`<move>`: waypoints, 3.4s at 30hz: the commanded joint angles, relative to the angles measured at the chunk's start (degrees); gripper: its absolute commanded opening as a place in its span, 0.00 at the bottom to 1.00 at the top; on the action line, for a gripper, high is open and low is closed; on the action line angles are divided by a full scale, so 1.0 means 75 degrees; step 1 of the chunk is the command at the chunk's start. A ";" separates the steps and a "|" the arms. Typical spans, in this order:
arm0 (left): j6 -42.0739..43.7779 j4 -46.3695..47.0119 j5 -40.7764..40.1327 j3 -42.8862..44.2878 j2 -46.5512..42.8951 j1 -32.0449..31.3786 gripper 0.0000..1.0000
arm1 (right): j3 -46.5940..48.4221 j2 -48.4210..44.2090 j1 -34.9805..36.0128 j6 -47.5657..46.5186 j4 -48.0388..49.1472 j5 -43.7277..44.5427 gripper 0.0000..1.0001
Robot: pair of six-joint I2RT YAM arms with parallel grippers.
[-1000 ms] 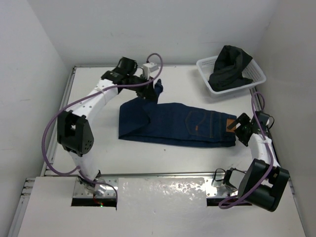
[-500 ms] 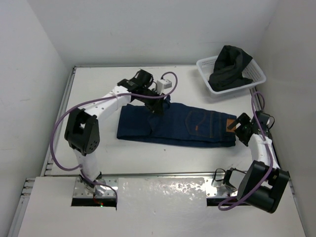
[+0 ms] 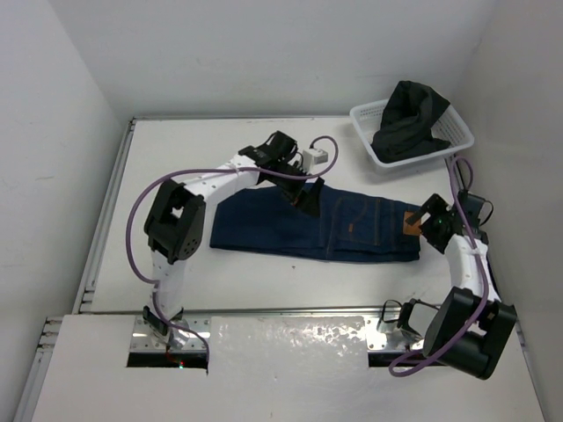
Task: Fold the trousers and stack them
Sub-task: Fold the trousers
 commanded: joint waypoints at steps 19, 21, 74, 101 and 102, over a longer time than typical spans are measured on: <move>0.1515 -0.1155 -0.2001 -0.2330 -0.2907 0.4002 0.75 | 0.2992 0.3344 0.5720 0.0906 0.0898 0.0393 0.50; 0.1492 -0.0945 -0.2340 -0.2812 -0.2955 0.4037 0.75 | 0.3320 0.3719 0.5849 0.0883 0.0783 0.0475 0.42; 0.1128 -0.0988 -0.1263 -0.2161 -0.2203 0.5231 0.00 | 0.1762 0.2267 0.1748 -0.1110 -0.1188 0.1871 0.69; 0.0554 -0.2724 -0.0677 0.1487 -0.1490 0.1086 0.00 | 0.1622 0.2385 0.3599 0.0379 -0.0073 0.1155 0.69; 0.0636 -0.2724 -0.0700 0.1416 -0.1478 0.0783 0.00 | 0.1587 0.2292 0.3599 0.0344 -0.0108 0.1167 0.69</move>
